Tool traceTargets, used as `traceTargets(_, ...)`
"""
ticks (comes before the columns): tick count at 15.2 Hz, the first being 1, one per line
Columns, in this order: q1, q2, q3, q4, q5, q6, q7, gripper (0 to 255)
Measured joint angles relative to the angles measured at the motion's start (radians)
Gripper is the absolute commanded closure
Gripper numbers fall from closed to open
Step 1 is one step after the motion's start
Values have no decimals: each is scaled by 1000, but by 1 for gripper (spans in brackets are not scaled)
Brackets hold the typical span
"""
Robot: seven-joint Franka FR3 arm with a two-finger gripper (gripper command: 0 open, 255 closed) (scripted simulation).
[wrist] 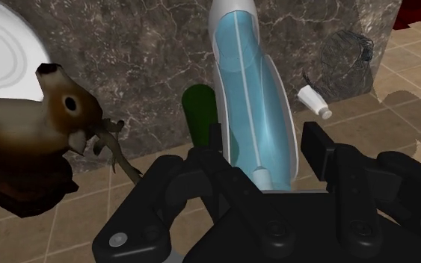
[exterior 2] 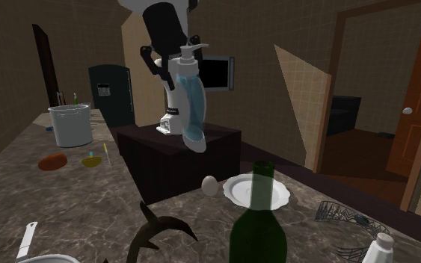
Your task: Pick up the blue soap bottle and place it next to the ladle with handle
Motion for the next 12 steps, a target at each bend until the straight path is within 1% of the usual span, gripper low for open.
traceTargets(8, 2, -40, -5, 59, -55, -80, 56, 255)
traceTargets(12, -18, -119, -25, -28, -97, -65, 27, 255)
